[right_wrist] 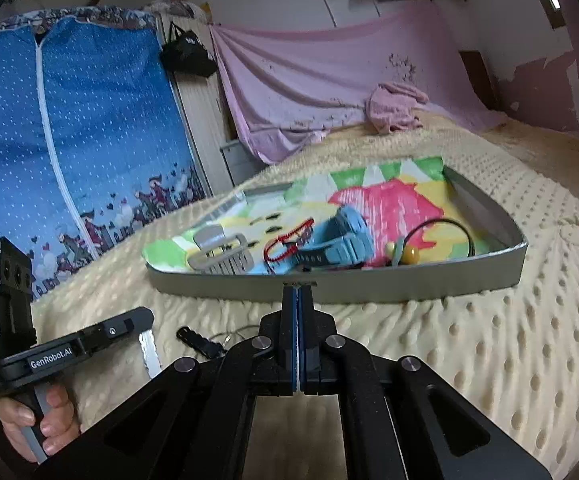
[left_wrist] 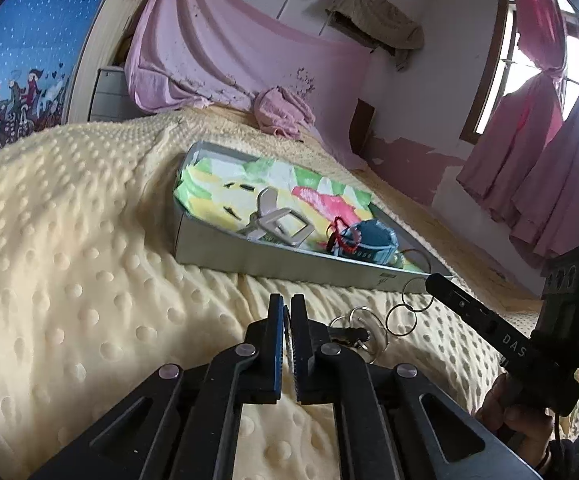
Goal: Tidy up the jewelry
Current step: 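Carry the hair pin into the tray and open the left tool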
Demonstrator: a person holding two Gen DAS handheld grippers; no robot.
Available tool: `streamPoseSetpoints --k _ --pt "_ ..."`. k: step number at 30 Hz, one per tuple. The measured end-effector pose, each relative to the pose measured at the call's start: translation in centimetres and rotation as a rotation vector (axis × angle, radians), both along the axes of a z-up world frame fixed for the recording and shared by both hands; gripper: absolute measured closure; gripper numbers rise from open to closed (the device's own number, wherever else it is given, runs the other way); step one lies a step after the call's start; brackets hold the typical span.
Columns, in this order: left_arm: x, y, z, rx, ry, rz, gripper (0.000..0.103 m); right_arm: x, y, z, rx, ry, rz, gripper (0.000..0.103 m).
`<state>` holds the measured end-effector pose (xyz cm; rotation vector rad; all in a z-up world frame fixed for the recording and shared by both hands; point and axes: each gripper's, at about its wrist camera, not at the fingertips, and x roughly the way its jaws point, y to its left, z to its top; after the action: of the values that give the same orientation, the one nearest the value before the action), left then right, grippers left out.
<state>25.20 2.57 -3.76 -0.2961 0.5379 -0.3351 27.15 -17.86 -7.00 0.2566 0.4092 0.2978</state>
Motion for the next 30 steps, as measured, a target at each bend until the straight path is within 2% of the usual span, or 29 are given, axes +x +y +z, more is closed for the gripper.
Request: streamPoseSetpoints --k 6,10,14,19,27,30 --pt "-0.4 -0.7 1.8 0.002 -0.03 -0.006 0.1 -0.9 -0.7 0.8 0.03 -0.064 -0.016 0.102" --pt "0.0 -1.6 4.1 -0.014 -0.068 -0.011 0.1 -1.3 -1.5 1.9 0.047 -0.115 -0.032 0.102" --pt "1.7 -3.3 6.6 -0.004 -0.12 -0.009 0.1 -0.7 -2.5 3.0 0.059 -0.149 -0.05 0.102" --pt "5.1 -6.1 7.3 0.017 -0.135 -0.008 0.1 1.7 -3.5 4.1 0.041 -0.157 -0.075 0.102" --pt "9.7 -9.3 4.3 0.106 -0.035 -0.023 0.099 5.8 -4.9 1.6 0.091 0.032 -0.109 0.102" --pt "10.5 -9.5 3.2 0.107 0.021 -0.02 0.099 6.6 -4.7 0.5 0.082 0.09 -0.112 0.102"
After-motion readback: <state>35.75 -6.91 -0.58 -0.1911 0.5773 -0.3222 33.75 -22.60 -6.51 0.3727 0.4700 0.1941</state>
